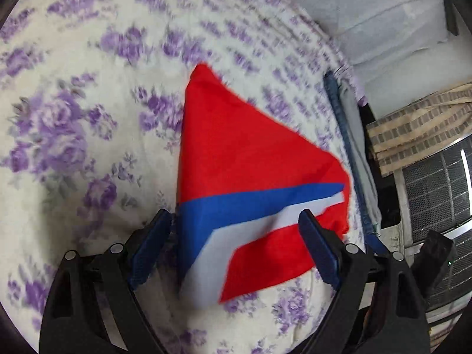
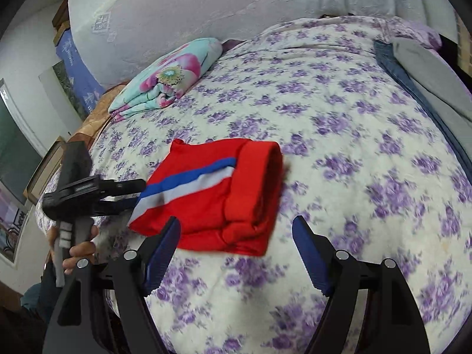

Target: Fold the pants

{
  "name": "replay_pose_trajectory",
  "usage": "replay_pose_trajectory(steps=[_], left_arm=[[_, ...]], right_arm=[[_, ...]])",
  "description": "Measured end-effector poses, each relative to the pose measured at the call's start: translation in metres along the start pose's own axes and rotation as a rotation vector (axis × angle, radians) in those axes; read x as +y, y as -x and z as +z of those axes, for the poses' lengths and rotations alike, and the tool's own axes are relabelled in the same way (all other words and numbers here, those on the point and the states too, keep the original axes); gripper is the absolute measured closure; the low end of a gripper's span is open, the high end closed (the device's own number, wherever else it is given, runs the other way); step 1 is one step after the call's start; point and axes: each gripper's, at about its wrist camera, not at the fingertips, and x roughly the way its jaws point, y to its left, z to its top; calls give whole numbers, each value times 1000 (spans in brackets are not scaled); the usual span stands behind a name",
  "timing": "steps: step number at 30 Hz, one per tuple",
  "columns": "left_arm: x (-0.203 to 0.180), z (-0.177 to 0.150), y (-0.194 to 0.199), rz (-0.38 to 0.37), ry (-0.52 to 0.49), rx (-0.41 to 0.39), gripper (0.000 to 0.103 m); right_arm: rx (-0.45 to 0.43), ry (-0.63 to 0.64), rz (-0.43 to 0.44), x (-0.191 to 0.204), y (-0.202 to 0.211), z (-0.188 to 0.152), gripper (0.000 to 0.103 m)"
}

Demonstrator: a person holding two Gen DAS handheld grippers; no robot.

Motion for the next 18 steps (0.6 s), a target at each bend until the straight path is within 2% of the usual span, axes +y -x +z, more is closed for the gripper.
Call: replay_pose_trajectory(steps=[2,3,4,8,10,12,15,17,18], left_arm=[[-4,0,-3,-10,-14,0,18],[-8,-1,-3,-52,-29,6,18],[-12,-3,-3,-60,-40,-1,20],[-13,-8,-6,-29,-72,-12,37],[-8,-9,-10,-30,-71,-5,46],[-1,-10,-11,-51,-66,7,46],[-1,-10,-13,-62,-90,10,45],[-2,-8,-16,-67,-94,20,44],[-3,-7,-18,-72,-93,25,42]], right_arm=[[8,-22,5,-4,-5,2,25],[13,-41,4,-7,-10,4,24],[16,-60,3,-9,-14,7,25],[68,-174,30,-24,-44,18,25],[131,-231,68,-32,-65,21,25],[173,-264,59,-36,-80,22,25],[251,-317,133,-39,-104,17,23],[246,-322,170,-35,-113,14,23],[228,-314,176,-34,-114,14,30]])
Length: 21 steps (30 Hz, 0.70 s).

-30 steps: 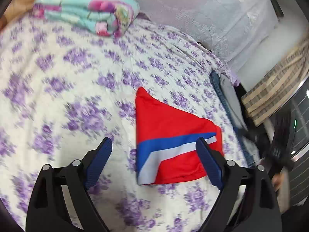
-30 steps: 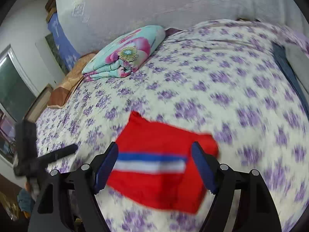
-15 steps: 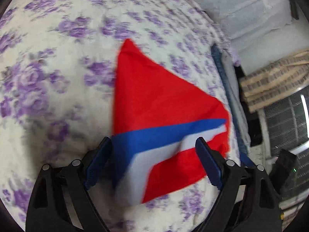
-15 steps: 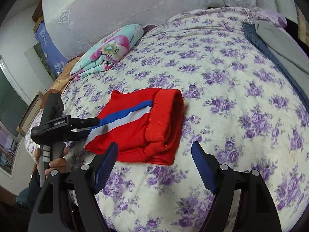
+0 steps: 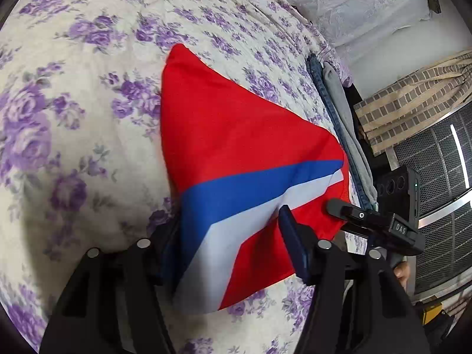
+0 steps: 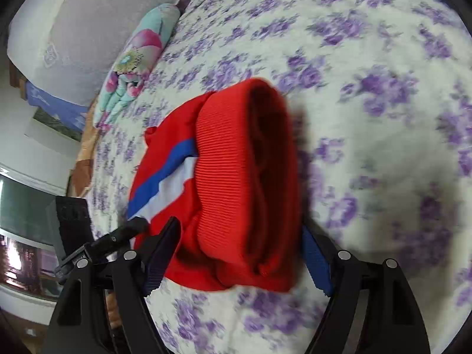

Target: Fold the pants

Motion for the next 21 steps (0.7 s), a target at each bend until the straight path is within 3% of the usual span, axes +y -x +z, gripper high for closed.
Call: replay_pose_trajectory(steps=[1,2,4,8,14,17,21], left_arm=[[0,1,-1,2,6,-2,44],[-1,0,0,9,10,-9,47],[-6,-6,7,35,0,-46,65],[-26,-13,21,83,-51,-92,79],[-66,4,31,142,-138,-94,82],[-78,58,24,152,-117,-43,82],[-91,152,4,198,-117,-70,82]], right_arm=[[-20,-10,-2,-1,-2,-1,51],[-32,-23,4,-2,-2,-2,54],[-68,13,-25,3,3,-6,63],[-153,212,-166,41,19,-20,68],[-157,340,-146,66,38,1,69],[-147,345,-135,64,38,44,69],[-198,350,-143,69,23,132,69]])
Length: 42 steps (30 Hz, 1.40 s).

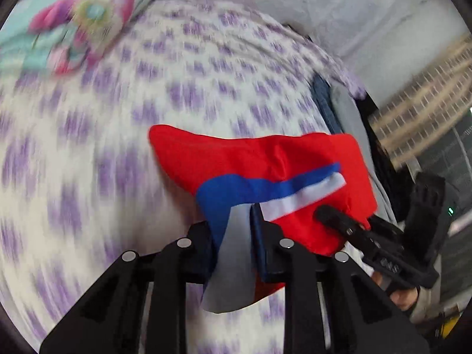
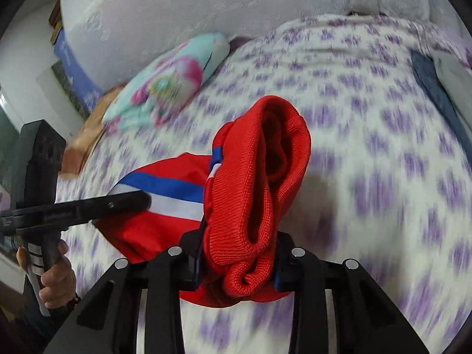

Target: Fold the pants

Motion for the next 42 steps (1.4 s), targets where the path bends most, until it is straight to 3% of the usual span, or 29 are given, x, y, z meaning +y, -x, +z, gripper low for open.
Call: replay_pose_trajectory(steps=[6,10,12,14,15,16,18,19,23,24,27,30,33,36,39,42], left_arm=[[20,143,-69,34,17,-114,82],[50,189,-118,65,75,-100,82],[59,195,-138,93,53,-89,82],[66,196,-151,112,36,-81,81],[71,195,-156,111,40,-73,73],[76,195,-160,115,51,-64,56],[89,197,-162,150,98,-45,31],[93,196,-158,148,124,-38,31],[84,179,-111,181,142,-65,33],[72,170,-90,214,111,-92,32],[27,134,-35,314,1,-190,12],[-25,88,15,384,-121,-299,5],[-67,36,53,451,-165,-389,5],[-92,-13,69,486,-181,-417,5],[-101,-40,68,566,-207,-450,5],[-94,-47,62,524,-210,-440,5]], right_arm=[[-122,-16,-15,-49,-94,122,69],[-108,-27,-22,-79,-151,157,69],[-75,-29,-37,-90,-177,161,69],[-45,-58,-45,-101,-191,159,62],[-21,-80,-39,-106,-196,159,50],[15,-102,-39,-110,-202,158,34],[60,-118,-59,-112,-206,158,32],[69,-116,-82,-110,-202,160,32],[5,-67,-170,-83,-132,161,30],[-32,-31,-210,-70,-106,158,25],[-125,38,-299,-34,-39,142,12],[-179,63,-316,-8,15,115,6],[-249,80,-293,15,56,70,4],[-259,88,-244,22,66,23,4],[-241,83,-267,20,56,-12,4],[-196,95,-300,16,40,-25,4]])
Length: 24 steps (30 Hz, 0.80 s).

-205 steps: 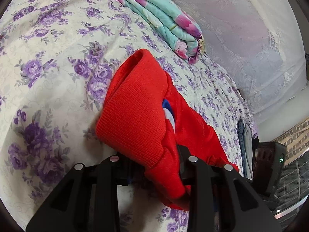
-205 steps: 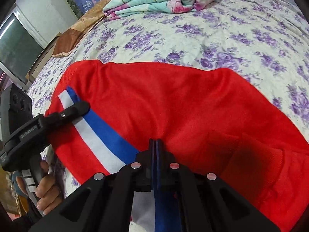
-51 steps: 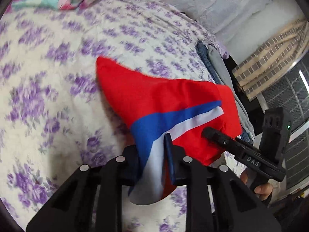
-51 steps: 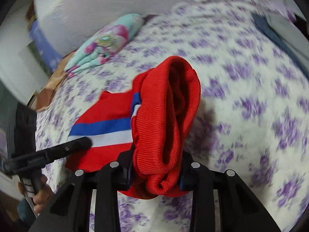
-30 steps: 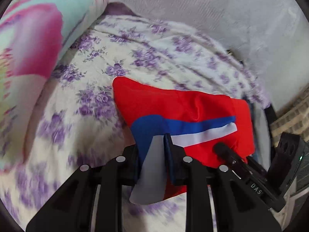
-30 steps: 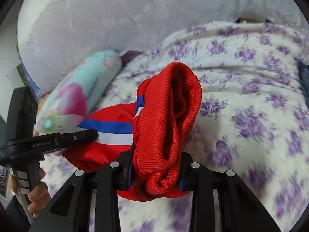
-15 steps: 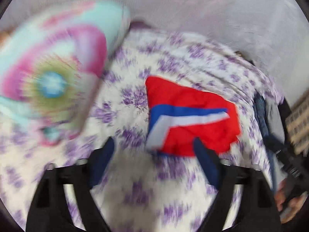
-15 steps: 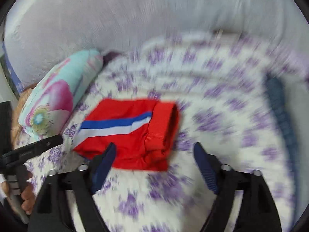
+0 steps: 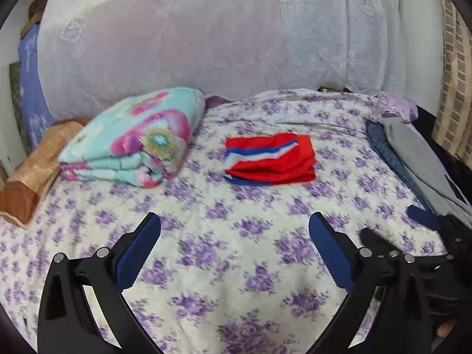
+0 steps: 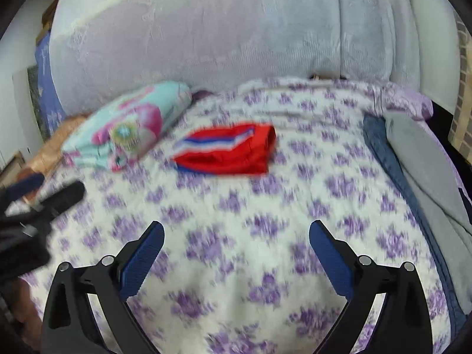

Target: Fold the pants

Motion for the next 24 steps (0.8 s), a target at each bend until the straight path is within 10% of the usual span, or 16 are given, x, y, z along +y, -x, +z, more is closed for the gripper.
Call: replay_pose_trajectory(steps=[24], left_arm=[[22,-19,-30,53,90,69,5]], right_arm=[[16,-14,-45,-7,-13,-21,4]])
